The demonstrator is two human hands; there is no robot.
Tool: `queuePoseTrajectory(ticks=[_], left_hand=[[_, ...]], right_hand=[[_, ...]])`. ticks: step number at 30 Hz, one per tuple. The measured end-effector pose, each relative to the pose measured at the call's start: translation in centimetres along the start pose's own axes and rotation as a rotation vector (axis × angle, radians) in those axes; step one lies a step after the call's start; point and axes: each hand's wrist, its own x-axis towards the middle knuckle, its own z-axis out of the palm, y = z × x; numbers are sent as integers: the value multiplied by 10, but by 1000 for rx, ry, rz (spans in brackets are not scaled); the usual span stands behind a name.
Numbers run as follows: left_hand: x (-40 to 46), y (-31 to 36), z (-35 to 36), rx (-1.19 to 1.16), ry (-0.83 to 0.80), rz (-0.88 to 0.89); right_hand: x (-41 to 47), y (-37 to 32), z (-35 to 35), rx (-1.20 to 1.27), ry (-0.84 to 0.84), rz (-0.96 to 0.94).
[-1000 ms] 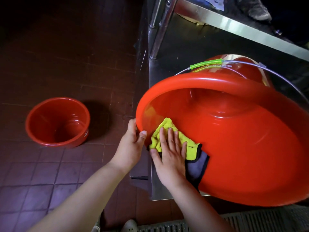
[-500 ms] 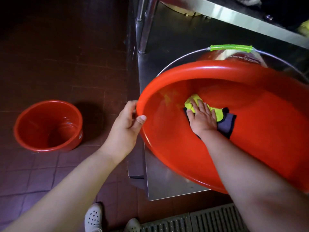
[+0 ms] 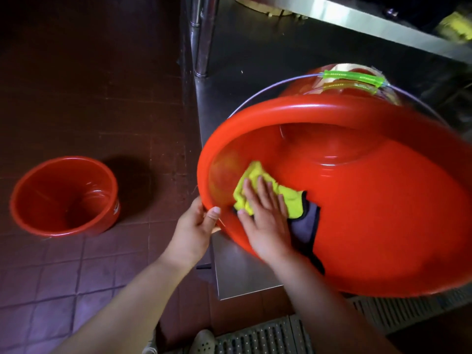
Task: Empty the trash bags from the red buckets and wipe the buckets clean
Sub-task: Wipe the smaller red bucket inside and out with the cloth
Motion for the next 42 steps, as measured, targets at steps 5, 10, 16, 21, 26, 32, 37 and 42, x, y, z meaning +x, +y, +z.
queuePoseTrajectory(ticks=[5, 10, 16, 21, 26, 32, 37, 42], left_hand=[[-3, 17, -23, 98, -2, 47], [3, 42, -46, 170, -4, 120], [30, 82, -71, 324, -59, 199], [43, 89, -78, 392, -21, 238], [22, 46, -56, 214, -163, 52], [19, 30, -46, 125, -147, 67], [13, 21, -47, 280, -50, 116], [10, 26, -48, 356, -50, 177]], right_hand=[[-49, -13, 6, -98, -47, -230], [1, -9, 0, -79, -82, -200], [97, 18, -11, -139, -46, 65], [142, 51, -27, -322, -78, 218], [144, 47, -17, -197, -110, 282], [76, -10, 4, -25, 9, 143], [-11, -55, 22, -46, 84, -40], [4, -43, 17, -71, 91, 62]])
